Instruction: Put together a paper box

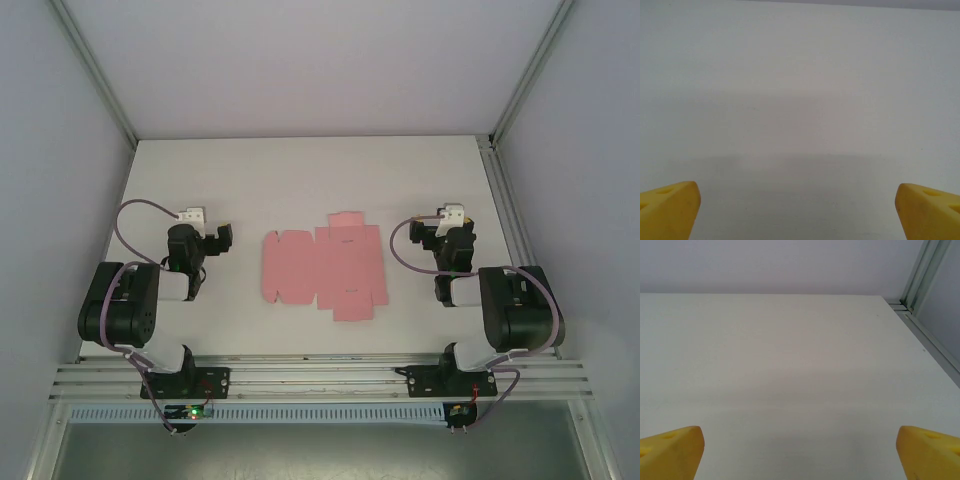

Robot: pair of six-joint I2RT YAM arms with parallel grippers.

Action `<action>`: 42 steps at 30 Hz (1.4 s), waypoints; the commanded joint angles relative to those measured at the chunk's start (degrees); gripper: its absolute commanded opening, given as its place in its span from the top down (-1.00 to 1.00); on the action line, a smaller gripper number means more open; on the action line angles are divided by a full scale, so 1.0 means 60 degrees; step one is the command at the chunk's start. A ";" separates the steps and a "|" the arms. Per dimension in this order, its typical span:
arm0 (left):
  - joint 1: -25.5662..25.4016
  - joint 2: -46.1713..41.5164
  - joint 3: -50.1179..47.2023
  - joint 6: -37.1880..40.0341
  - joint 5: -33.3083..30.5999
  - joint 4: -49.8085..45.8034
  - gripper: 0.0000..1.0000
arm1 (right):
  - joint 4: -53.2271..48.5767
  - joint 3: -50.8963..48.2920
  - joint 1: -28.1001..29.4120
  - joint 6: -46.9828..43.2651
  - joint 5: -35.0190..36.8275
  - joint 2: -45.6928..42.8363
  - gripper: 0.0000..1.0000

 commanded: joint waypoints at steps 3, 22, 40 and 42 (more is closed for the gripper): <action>-0.0027 -0.0108 0.0145 0.0178 -0.0007 0.0129 -1.00 | 0.0110 0.0116 0.0080 0.0170 -0.0099 -0.0072 -0.96; -0.0062 -0.0344 0.0506 0.0228 0.0019 -0.0716 -1.00 | -0.0276 0.0299 0.0090 0.0134 -0.0294 -0.0285 -0.96; -0.0907 -0.0829 0.4826 -0.3410 0.4635 -1.0348 -1.00 | -1.2497 0.4953 0.2750 0.3392 -0.1558 -0.0908 -0.54; -0.1189 -0.0558 0.4870 -0.3318 0.4714 -1.0566 -1.00 | -1.2505 0.5040 0.2935 0.3569 -0.1854 -0.0627 -0.45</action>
